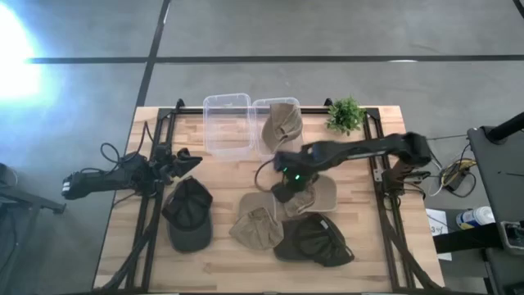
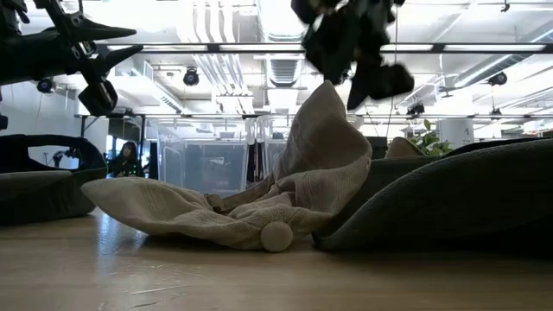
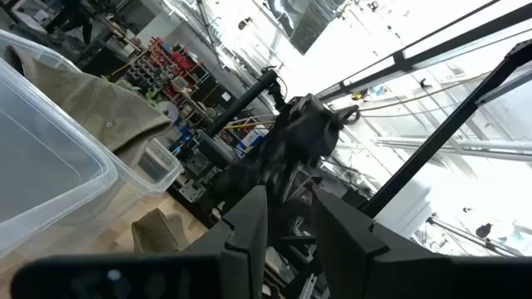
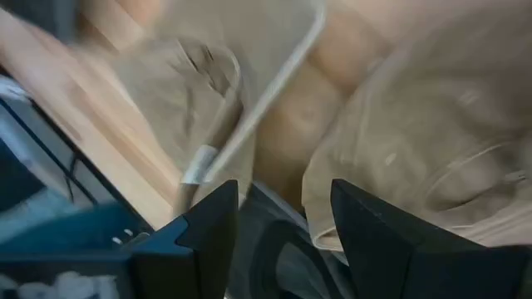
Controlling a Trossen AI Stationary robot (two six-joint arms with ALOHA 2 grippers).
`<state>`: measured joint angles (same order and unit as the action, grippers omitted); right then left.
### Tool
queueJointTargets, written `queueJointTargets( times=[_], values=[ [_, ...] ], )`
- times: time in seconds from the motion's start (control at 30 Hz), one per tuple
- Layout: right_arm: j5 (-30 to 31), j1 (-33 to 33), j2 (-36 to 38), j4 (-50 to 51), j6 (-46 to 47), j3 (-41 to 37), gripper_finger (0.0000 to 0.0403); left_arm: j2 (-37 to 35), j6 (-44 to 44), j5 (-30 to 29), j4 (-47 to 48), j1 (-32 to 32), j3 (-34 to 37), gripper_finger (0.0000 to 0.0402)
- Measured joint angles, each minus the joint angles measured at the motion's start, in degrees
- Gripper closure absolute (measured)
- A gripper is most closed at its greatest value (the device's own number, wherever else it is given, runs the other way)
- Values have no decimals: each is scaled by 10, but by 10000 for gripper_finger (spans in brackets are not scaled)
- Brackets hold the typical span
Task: Pick & Place hat
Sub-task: Put the left brown cap into the right transparent bin
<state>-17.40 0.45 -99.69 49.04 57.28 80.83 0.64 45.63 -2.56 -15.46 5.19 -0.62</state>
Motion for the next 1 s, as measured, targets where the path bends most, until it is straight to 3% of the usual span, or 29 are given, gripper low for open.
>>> queueJointTargets(
  times=[0.2,0.37,0.73,0.83,1.0],
  values=[
    [-37,19,-69,-81,4,-3,216,3,24,6,2,0,0,309],
    [-43,20,-73,-114,9,-3,216,3,65,12,6,0,0,309],
    [-81,23,-148,-215,18,-20,223,7,54,12,23,0,0,309],
    [-79,23,-156,-219,-1,-10,257,7,54,12,24,0,0,309],
    [-62,20,-134,-218,-43,-10,371,10,54,12,40,0,0,309]
  ],
)
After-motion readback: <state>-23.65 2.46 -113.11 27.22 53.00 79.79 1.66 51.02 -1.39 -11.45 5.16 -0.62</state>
